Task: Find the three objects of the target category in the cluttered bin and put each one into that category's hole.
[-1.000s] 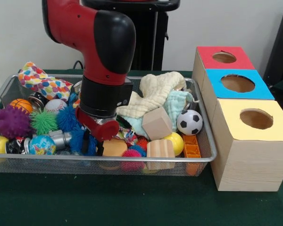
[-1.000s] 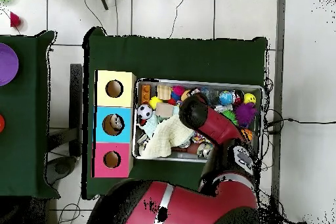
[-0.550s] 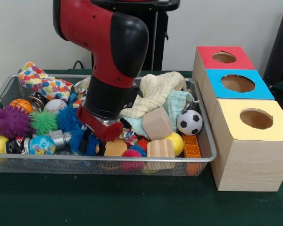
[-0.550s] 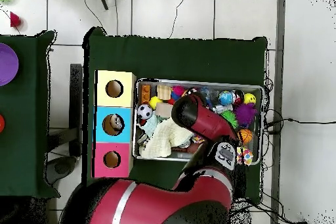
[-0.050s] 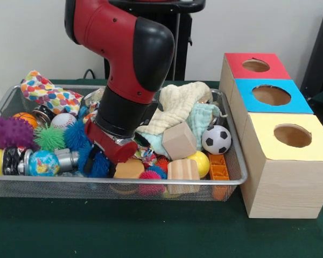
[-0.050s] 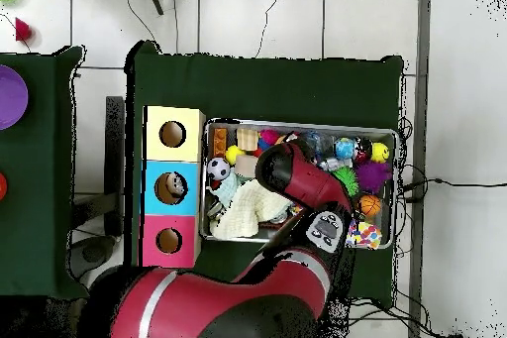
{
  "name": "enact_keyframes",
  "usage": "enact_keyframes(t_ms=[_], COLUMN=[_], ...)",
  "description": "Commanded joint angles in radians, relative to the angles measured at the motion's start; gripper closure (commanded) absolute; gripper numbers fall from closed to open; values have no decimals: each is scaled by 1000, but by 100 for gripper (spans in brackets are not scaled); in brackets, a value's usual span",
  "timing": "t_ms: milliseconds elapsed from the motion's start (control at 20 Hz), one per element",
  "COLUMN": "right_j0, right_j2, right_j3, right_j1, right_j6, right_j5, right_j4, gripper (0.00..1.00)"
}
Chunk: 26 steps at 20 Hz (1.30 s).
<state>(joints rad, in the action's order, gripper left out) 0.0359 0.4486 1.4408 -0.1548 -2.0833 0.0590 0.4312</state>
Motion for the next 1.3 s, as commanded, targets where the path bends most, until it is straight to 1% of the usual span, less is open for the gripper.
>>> enact_keyframes(t_ms=[50,100,150,300,500,700,900,1050,1300], right_j0=[-28,-29,-40,-63,-75,-69,-54,-41,-43], right_j2=[97,100,122,144,151,145,123,97,86], right_j3=[-93,-95,-100,-84,-73,-68,-65,-55,-43], right_j1=[106,107,117,118,115,104,92,81,75], right_j6=[-200,-198,-193,-205,-206,-192,-179,-176,-180], right_j5=[71,75,96,112,128,139,151,136,123], right_j4=[93,95,98,114,125,124,117,110,109], gripper=[0,0,0,0,0,0,0,0,0])
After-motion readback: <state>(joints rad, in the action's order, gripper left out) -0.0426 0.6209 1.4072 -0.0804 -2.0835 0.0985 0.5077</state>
